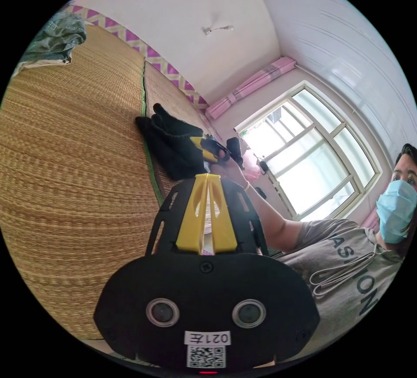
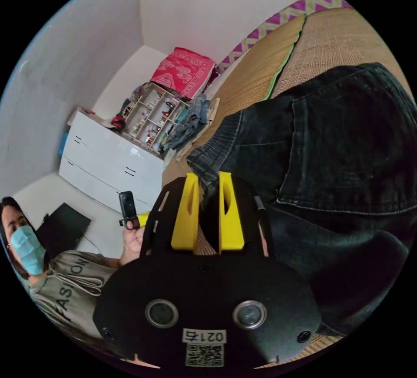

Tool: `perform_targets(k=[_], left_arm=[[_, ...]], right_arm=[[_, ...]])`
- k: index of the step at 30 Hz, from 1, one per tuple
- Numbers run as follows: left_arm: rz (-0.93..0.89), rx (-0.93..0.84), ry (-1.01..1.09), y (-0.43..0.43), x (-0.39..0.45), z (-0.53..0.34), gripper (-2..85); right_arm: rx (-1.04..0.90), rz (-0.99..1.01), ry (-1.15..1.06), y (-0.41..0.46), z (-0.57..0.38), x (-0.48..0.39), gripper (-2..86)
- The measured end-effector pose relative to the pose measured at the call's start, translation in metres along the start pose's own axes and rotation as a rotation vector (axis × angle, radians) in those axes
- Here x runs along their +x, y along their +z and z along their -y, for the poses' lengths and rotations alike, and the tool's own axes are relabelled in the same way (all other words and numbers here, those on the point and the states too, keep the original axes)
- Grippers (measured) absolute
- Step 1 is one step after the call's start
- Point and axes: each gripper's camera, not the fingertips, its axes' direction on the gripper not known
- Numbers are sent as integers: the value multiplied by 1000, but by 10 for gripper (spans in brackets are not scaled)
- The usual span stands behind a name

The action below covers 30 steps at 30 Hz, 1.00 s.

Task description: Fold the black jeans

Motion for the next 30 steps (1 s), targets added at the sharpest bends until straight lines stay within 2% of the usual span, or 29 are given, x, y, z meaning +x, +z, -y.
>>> perform_targets(k=[2,5,7,8,10,13,15,16,19,23,26,30], left_arm=[[6,-9,2,11,3,3,-9],[28,-25,9,28,7,7,-9],[37,-35,12,39,9,10,-9],[40,-42,12,48,9,12,-9],[38,-62,15,66,8,16,-9],[29,-100,12,102,5,25,-7],[28,-124,31,135,9,38,-1],[38,-124,40,143,11,41,2],[151,-140,73,182,17,59,69],[276,-189,62,226,5,84,124],[317,-208,10,242,-21,107,133],[290,-270,-50,287,-54,143,142]], right_arm=[[54,-52,-15,-22,-4,-8,51],[229,34,100,-114,-7,7,40],[389,85,181,-229,-15,37,37],[422,92,191,-258,-18,45,36],[565,59,276,-381,-42,82,37],[785,-5,378,-512,-94,127,40],[858,-87,398,-569,-121,146,47],[824,-135,419,-596,-131,162,54],[760,-270,471,-623,-152,177,73],[703,-343,372,-608,-146,146,90],[766,-399,347,-595,-158,100,88],[939,-607,274,-587,-185,6,51]])
